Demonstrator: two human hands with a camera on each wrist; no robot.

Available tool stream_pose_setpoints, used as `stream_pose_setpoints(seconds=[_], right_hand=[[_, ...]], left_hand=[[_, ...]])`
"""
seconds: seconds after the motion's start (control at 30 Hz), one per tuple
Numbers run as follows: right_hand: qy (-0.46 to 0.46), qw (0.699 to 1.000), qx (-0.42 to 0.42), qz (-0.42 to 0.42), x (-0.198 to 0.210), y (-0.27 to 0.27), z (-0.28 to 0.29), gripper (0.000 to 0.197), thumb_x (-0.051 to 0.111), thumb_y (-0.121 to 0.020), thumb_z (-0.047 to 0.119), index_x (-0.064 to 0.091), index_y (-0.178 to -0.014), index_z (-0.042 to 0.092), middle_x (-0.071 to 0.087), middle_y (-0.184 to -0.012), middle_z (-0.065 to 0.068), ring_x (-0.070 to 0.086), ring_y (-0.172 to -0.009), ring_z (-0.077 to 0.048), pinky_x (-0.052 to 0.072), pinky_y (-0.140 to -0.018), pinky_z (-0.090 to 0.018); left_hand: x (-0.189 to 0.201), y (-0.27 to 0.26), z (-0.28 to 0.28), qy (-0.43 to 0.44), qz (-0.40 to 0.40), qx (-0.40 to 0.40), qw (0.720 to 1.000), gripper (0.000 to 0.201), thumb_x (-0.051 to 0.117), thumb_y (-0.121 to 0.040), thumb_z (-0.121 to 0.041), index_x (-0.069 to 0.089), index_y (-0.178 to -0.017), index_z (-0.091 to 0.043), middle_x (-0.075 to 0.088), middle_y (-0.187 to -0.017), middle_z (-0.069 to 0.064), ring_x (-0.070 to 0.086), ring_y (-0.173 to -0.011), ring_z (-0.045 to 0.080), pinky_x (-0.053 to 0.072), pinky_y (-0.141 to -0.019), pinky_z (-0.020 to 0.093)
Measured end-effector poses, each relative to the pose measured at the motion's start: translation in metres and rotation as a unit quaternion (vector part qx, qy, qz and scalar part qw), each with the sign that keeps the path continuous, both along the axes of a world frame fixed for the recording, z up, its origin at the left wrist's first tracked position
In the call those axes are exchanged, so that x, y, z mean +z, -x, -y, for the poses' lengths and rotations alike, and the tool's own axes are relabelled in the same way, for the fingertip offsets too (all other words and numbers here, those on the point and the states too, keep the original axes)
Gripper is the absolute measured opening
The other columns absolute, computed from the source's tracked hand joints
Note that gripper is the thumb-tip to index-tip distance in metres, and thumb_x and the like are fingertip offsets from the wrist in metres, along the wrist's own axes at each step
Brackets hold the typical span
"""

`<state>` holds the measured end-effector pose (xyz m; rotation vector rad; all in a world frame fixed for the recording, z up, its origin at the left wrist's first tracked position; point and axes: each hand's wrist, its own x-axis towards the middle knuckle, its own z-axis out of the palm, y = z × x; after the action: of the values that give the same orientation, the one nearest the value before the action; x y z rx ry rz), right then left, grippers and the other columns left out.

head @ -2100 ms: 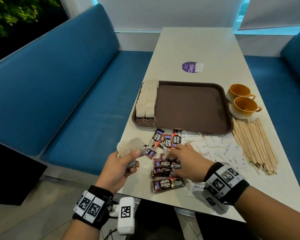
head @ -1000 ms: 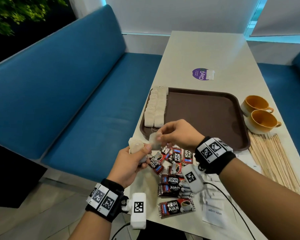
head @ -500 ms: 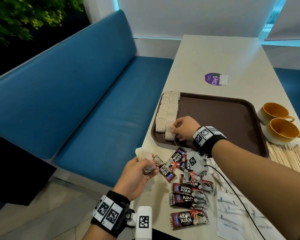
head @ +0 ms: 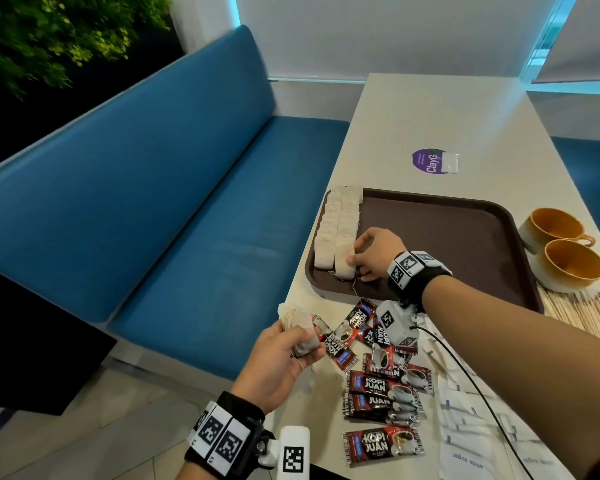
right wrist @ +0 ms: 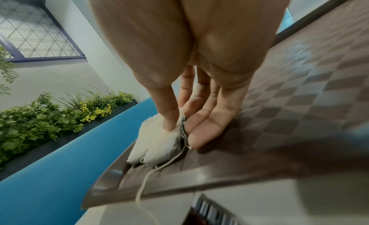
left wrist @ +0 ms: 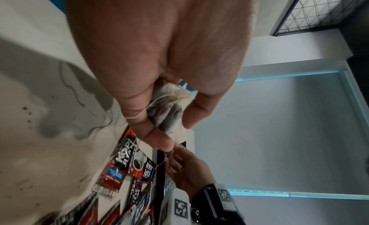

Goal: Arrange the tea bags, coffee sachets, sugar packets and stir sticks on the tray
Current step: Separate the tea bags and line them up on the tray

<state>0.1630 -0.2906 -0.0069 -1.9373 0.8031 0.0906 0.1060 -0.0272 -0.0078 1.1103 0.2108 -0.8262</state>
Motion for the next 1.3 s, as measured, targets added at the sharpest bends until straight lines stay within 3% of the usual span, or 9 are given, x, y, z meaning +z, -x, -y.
stream_pose_setpoints(seconds=[0.13,0.23,0.37,0.63,0.73,0.83,1.03,1.17,1.3], right_hand=[[0.020,1.000,-0.007,0.012,0.012,0.008,-0.001,0.028,0.083,-0.085,0.018,0.061,-0.103,0.015,0.070,-0.093,-0.009,0.070,-0.071,-0.021,0.061,-0.052,-0.033],[0.048,0.997,0.007,0.054,0.025,0.018,-0.005,0.015,0.078,-0.088,0.019,0.066,-0.096,0.017,0.071,-0.093,-0.007,0.069,-0.068,-0.022,0.065,-0.067,-0.044],[0.046,0.989,0.075,0.118,0.053,0.048,-0.026,0.007,0.076,-0.089,0.021,0.070,-0.092,0.019,0.073,-0.091,-0.008,0.067,-0.069,-0.019,0.061,-0.078,-0.045],[-0.096,0.975,0.148,0.132,0.057,0.105,-0.070,0.030,0.079,-0.089,0.023,0.064,-0.115,0.017,0.069,-0.097,-0.009,0.071,-0.067,-0.019,0.057,-0.061,-0.029],[-0.117,0.974,0.126,0.148,0.051,0.113,-0.072,0.019,0.076,-0.092,0.017,0.069,-0.105,0.006,0.073,-0.085,-0.008,0.067,-0.063,-0.017,0.057,-0.064,-0.034],[-0.130,0.973,0.114,0.154,0.049,0.113,-0.070,0.016,0.076,-0.092,0.017,0.072,-0.095,0.002,0.072,-0.077,-0.007,0.065,-0.062,-0.015,0.054,-0.060,-0.030],[-0.069,0.980,0.061,0.176,0.050,0.083,-0.052,0.015,0.076,-0.092,0.018,0.072,-0.093,0.004,0.073,-0.071,-0.002,0.065,-0.058,-0.014,0.057,-0.059,-0.032],[0.037,0.988,0.021,0.151,0.031,0.047,-0.031,0.010,0.074,-0.093,0.028,0.073,-0.087,0.019,0.075,-0.076,0.002,0.071,-0.064,-0.012,0.060,-0.063,-0.033],[0.019,0.992,0.048,0.113,0.020,0.019,-0.030,0.010,0.073,-0.094,0.024,0.071,-0.092,0.015,0.074,-0.075,-0.006,0.071,-0.060,-0.013,0.056,-0.057,-0.028]], left_hand=[[0.004,-0.001,0.000,0.017,0.004,-0.004,1.000,0.031,0.052,-0.089,0.016,0.058,-0.118,0.007,0.065,-0.101,0.020,0.063,-0.090,0.028,0.060,-0.076,0.035],[0.009,0.000,0.002,0.033,0.011,-0.002,0.999,0.037,0.048,-0.089,0.020,0.057,-0.123,0.008,0.065,-0.109,0.025,0.065,-0.095,0.031,0.060,-0.072,0.031],[0.020,0.003,0.004,0.064,0.036,-0.013,0.997,0.033,0.050,-0.089,0.020,0.056,-0.120,0.010,0.066,-0.106,0.024,0.071,-0.088,0.031,0.061,-0.073,0.032],[0.035,0.012,0.005,0.083,0.072,-0.048,0.993,0.032,0.062,-0.086,0.006,0.060,-0.118,0.008,0.074,-0.095,0.016,0.072,-0.081,0.029,0.061,-0.070,0.034],[0.035,0.013,0.005,0.058,0.071,-0.035,0.995,0.036,0.070,-0.078,-0.004,0.064,-0.112,0.006,0.074,-0.091,0.017,0.072,-0.074,0.029,0.062,-0.068,0.031],[0.030,0.012,0.005,0.038,0.055,-0.001,0.998,0.035,0.073,-0.078,-0.007,0.066,-0.109,0.006,0.074,-0.091,0.018,0.072,-0.073,0.028,0.062,-0.066,0.028],[0.017,0.004,0.000,0.013,0.020,0.043,0.999,0.020,0.064,-0.095,-0.006,0.063,-0.111,0.005,0.071,-0.098,0.023,0.073,-0.077,0.030,0.063,-0.071,0.031],[0.015,0.002,-0.006,0.011,0.016,0.036,0.999,0.022,0.063,-0.096,-0.006,0.062,-0.114,0.006,0.073,-0.095,0.021,0.072,-0.083,0.032,0.064,-0.074,0.033],[0.013,0.001,-0.010,0.006,0.010,0.039,0.999,0.023,0.063,-0.096,-0.005,0.062,-0.116,0.007,0.072,-0.093,0.019,0.070,-0.086,0.034,0.064,-0.074,0.033]])
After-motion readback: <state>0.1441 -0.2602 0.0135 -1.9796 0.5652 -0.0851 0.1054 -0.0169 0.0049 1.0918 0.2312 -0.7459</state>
